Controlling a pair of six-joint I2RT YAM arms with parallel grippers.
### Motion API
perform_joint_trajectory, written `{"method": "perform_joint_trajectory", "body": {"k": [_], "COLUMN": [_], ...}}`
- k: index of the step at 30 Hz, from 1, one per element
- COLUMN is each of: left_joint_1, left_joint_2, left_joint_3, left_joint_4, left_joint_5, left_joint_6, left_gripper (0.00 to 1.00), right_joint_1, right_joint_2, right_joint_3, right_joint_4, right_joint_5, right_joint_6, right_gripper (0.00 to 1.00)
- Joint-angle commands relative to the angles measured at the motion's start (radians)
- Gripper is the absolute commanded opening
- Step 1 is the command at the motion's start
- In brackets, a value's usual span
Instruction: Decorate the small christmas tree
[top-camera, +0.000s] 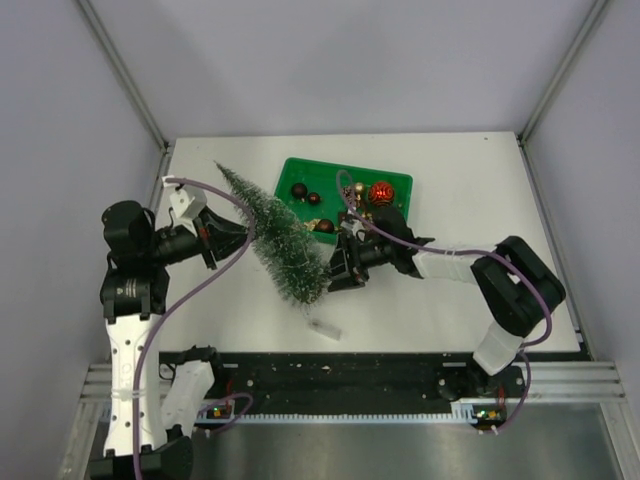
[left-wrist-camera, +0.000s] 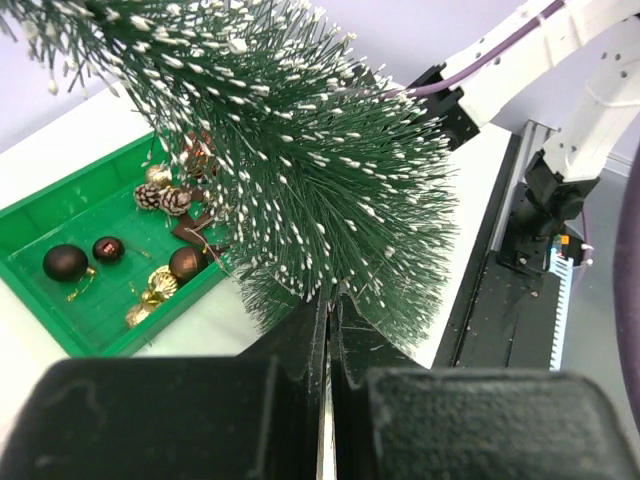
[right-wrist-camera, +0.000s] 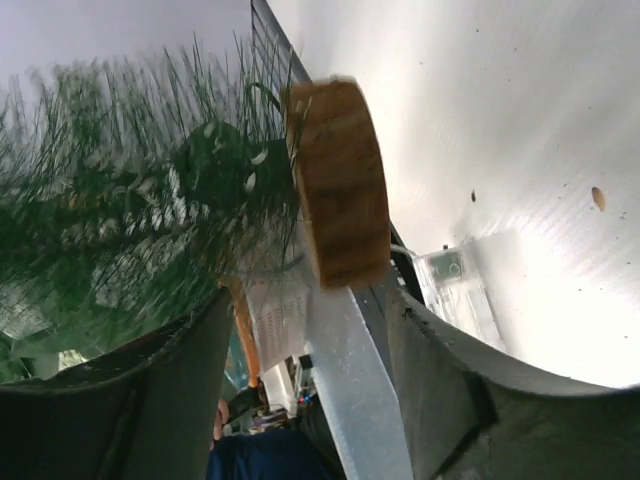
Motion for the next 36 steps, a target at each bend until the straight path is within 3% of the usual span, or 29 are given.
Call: {"method": "perform_joint_trajectory", "body": {"k": [1, 5, 16, 25, 31, 36], "left_joint_1": [0.006, 0.006, 0.006, 0.009, 0.014, 0.015], "left_joint_2": [-0.05, -0.076, -0.153, -0.175, -0.169, -0.161], "left_joint_3": [-0.024, -0.056, -0.267, -0.347, -0.342, -0.34], "left_joint_4": [0.012, -0.015, 0.108, 0.18, 0.209, 0.194], "left_joint_5": [-0.085, -0.151, -0.367, -0.534, -0.577, -0.582], "left_joint_6": [0.047, 0.076, -0.025, -0.169, -0.253, -0.266], "left_gripper": [0.0, 0.0, 0.0, 0.0, 0.0, 0.0], "right_joint_1": [-0.026, -0.069, -0.136, -0.144, -0.142, -0.129], "right_joint_2": [-0.015, -0.038, -0.204, -0.276, -0.256, -0.213], "right_joint_3": [0.057, 0.054, 0.149, 0.416, 0.403, 0.381], "right_joint_4": [-0.063, -0.155, -0.497, -0.829, -0.85, -0.831], "right_joint_5": [0.029, 0.064, 0.259, 0.752, 1.0, 1.092], "right_joint_6": [-0.065, -0.111, -0.292, -0.473, -0.482, -0.508], "right_gripper": [0.67, 0.77, 0.79, 0.73, 0.68, 0.68]}}
